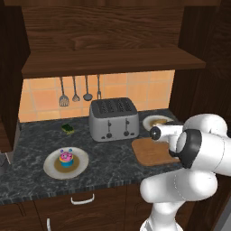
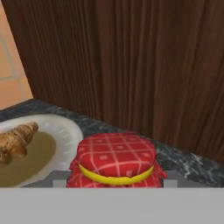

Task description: From the different types of pastries on the counter, select a croissant and place it on the cutting board. Then retrieve a jar of jam from the cabinet and place it alongside the croissant on the cutting board.

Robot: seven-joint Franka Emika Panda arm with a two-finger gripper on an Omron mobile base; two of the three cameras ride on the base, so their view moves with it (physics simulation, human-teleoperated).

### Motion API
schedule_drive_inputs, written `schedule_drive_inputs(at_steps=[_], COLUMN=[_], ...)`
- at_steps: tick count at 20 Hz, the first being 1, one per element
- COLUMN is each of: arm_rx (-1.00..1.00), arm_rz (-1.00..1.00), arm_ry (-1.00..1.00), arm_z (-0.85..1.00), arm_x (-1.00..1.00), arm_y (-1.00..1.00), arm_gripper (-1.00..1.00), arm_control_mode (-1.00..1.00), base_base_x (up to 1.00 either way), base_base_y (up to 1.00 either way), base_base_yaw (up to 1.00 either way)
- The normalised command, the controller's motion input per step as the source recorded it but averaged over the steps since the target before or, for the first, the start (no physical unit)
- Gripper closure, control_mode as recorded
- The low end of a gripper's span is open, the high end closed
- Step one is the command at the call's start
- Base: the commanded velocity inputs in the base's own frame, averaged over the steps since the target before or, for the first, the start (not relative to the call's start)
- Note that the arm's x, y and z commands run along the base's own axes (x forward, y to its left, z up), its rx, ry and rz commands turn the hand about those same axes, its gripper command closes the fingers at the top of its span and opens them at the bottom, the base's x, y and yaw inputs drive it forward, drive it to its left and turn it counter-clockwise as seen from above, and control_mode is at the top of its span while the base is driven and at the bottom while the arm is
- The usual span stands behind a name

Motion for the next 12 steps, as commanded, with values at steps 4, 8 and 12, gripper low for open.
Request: schedule_drive_inputs(at_steps=[4,8,12], arm_rx=[-0.08,0.03,0.01], arm_rz=[0.00,0.00,0.00], arm_ry=[-0.03,0.00,-0.01], arm_z=[-0.41,-0.69,-0.66], arm_x=[0.02,-0.03,-0.03], arm_y=[-0.04,-0.14,0.00], arm_gripper=[1.00,1.00,1.00], arm_control_mode=[-1.00,-1.00,-1.00], base_base_x=[0.00,0.00,0.00], base_base_y=[0.00,0.00,0.00], base_base_yaw=[0.00,0.00,0.00])
